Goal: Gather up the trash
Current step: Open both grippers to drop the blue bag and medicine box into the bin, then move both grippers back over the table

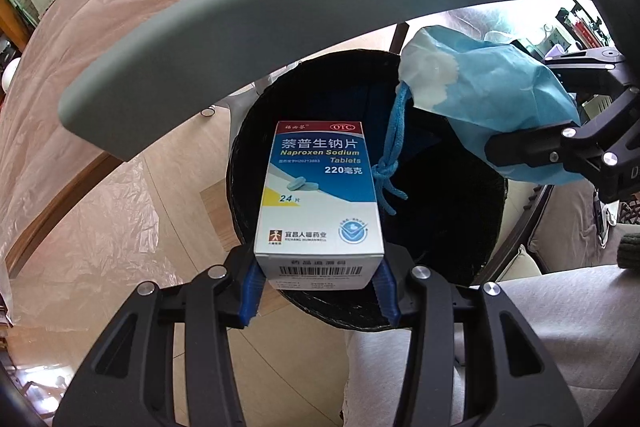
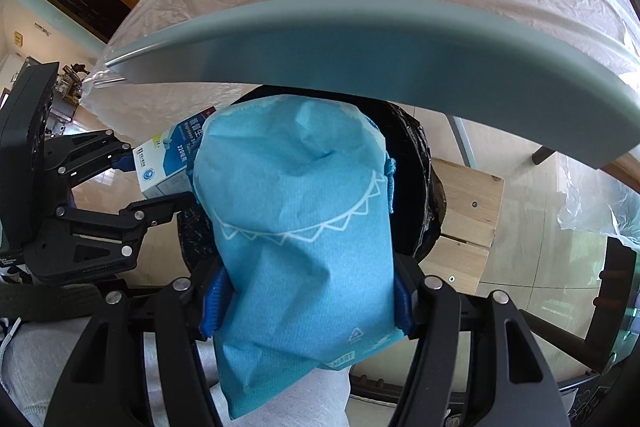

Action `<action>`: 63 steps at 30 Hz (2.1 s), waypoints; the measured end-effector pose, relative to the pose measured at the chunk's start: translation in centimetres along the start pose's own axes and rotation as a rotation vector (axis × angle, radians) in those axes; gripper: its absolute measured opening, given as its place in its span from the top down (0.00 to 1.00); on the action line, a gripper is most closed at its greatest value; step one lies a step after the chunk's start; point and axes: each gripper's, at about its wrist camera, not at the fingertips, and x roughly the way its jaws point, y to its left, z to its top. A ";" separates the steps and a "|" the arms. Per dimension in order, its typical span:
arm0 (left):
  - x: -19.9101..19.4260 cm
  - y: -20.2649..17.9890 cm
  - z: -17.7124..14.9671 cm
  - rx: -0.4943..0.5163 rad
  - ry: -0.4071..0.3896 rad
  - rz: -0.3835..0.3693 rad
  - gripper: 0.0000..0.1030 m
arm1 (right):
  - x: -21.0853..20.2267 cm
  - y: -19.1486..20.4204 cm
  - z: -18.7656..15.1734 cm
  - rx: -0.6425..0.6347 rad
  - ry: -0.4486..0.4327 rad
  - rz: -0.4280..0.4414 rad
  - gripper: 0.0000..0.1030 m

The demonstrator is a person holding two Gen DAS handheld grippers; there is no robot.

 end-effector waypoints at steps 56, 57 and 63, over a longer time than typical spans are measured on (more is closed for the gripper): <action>-9.6 0.9 11.5 -0.043 -0.365 0.084 0.05 | -13.8 -10.1 15.2 0.540 -0.370 0.057 0.05; -9.1 0.9 12.0 -0.043 -0.355 0.098 0.05 | -13.2 -10.8 15.9 0.576 -0.357 0.063 0.05; -6.3 -0.1 13.8 -0.039 -0.307 0.183 0.05 | -10.0 -12.6 20.5 0.662 -0.301 0.027 0.05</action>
